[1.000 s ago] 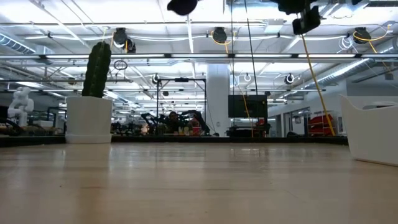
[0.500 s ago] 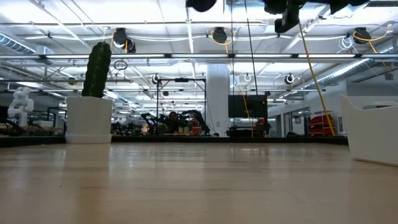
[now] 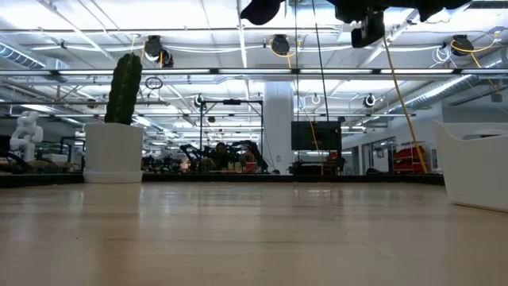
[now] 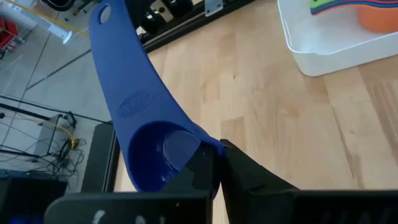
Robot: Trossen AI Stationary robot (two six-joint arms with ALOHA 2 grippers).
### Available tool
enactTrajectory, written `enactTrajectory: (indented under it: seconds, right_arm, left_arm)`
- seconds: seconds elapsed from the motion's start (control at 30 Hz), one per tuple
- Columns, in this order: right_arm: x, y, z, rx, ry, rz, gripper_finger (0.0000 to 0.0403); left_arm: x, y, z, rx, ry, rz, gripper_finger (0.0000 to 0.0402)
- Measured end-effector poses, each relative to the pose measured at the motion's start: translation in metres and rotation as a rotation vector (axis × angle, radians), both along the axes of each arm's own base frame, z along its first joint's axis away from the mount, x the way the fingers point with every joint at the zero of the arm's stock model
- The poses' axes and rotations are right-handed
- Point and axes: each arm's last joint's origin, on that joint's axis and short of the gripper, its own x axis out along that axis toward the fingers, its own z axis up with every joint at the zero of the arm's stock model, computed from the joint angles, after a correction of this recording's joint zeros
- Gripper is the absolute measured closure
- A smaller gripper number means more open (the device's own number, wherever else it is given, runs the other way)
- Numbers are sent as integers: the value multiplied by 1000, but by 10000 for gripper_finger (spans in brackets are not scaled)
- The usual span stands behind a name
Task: Nest measuring cups in basket
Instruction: Stack the dark blue measuring cup on top of the green measuring cup into the white bin
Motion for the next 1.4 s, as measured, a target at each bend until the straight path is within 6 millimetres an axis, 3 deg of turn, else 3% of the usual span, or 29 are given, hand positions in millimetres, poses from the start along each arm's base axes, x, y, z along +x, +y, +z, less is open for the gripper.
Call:
enactTrajectory:
  seconds: [0.27, 0.5, 0.63, 0.9, 1.1, 1.4]
  right_arm:
    - [0, 0, -1, -31, -2, -15, 308]
    - [0, 0, -1, -51, -5, -9, 367]
    - [0, 0, -1, -58, -6, 7, 397]
    - [-3, -5, 0, -66, -12, 53, 400]
    - [-17, -15, 6, -61, -23, 153, 401]
    - [-42, -9, 10, -54, -14, 430, 402]
  left_arm:
    - [0, 0, 0, 5, 1, -5, 376]
    - [0, 0, 0, 11, 1, -10, 392]
    - [0, 0, 0, 10, 1, -10, 368]
    - [1, -4, 2, -72, -61, 35, 281]
    - [-6, -23, 5, -254, -146, 102, 214]
    - [-17, -47, 14, -631, -291, 253, 195]
